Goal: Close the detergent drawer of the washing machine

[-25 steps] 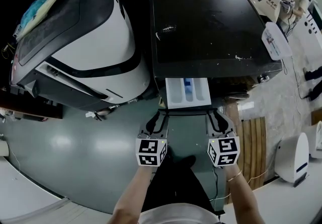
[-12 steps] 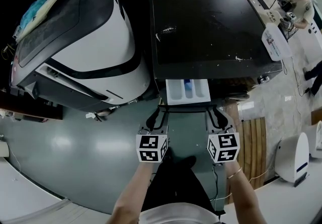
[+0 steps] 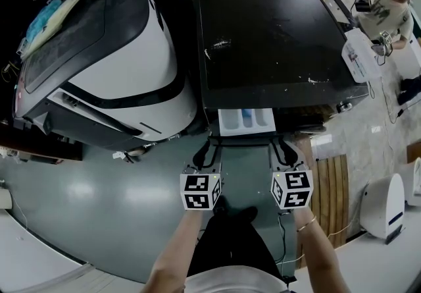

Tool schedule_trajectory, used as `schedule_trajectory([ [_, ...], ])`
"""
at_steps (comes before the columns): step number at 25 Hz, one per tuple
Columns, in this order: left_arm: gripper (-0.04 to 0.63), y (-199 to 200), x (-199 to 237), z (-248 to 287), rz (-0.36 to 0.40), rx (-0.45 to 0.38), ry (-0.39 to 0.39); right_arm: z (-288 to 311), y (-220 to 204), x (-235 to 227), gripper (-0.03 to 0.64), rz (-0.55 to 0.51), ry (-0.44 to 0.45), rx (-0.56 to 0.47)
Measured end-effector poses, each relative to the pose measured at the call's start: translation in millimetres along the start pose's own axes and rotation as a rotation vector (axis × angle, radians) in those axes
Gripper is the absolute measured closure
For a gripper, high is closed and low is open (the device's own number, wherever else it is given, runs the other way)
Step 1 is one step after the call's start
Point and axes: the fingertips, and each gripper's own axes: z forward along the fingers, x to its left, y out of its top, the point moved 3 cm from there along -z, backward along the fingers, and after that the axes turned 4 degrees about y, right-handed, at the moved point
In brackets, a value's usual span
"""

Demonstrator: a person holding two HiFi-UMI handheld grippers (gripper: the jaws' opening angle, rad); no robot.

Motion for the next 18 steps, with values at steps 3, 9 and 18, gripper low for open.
schedule_trajectory([
  [3, 0.482, 3, 1, 4, -0.006, -0.001, -0.004, 3, 3, -1, 0.528, 0.004, -0.006, -0.003],
  [9, 0.483, 8, 6, 13, -0.011, 0.002, 0.000, 13, 9, -4, 0.528, 0.014, -0.018, 0.000],
  [18, 0.483, 17, 11, 25, -0.015, 0.011, 0.000, 24, 18, -8, 0.528, 0.043, -0.032, -0.008],
])
